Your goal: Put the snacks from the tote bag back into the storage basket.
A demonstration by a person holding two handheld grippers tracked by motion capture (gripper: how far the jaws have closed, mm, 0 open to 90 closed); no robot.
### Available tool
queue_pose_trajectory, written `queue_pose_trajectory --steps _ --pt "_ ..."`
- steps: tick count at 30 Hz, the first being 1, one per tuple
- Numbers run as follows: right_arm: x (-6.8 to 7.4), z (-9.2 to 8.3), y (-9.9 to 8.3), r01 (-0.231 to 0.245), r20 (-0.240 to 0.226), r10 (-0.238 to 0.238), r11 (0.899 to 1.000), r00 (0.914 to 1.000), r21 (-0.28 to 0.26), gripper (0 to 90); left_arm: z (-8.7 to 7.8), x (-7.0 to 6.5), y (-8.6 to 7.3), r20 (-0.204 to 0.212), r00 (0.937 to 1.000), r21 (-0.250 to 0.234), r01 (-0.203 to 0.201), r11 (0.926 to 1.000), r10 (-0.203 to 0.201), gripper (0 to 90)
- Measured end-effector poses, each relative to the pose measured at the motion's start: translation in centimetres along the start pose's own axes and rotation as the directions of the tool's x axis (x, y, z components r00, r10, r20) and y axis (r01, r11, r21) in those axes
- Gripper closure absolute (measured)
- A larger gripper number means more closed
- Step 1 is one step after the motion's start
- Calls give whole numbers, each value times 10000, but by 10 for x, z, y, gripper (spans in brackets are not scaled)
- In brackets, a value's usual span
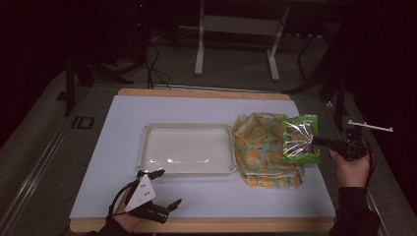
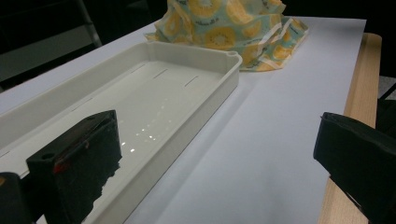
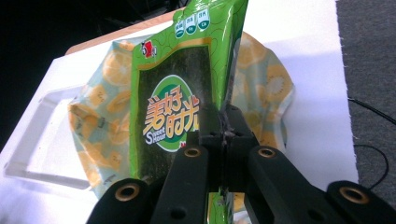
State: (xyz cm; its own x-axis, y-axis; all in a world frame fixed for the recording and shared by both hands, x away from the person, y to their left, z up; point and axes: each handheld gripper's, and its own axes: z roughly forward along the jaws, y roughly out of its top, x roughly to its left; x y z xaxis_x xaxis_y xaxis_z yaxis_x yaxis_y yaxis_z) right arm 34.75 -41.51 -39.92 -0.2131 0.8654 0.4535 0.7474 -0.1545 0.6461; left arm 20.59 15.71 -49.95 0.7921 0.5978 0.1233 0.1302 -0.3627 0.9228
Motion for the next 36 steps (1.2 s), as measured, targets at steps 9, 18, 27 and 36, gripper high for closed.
queue_pose_trajectory --steps 9,18,27,36 --pt "15 -5 8 250 -74 -252 9995 9997 -215 889 0 0 0 -1 10000 18 18 10000 -18 13" --pt "30 -6 16 470 -68 -473 9981 9989 -390 889 0 0 0 9 10000 20 -8 10000 8 13" --pt "50 -6 26 719 -324 -735 9963 9968 -469 889 0 -1 0 -2 10000 18 -42 10000 42 13" --pt "66 -6 35 908 -593 -939 9944 9938 -539 889 -1 -1 0 2 10000 15 -40 10000 40 13"
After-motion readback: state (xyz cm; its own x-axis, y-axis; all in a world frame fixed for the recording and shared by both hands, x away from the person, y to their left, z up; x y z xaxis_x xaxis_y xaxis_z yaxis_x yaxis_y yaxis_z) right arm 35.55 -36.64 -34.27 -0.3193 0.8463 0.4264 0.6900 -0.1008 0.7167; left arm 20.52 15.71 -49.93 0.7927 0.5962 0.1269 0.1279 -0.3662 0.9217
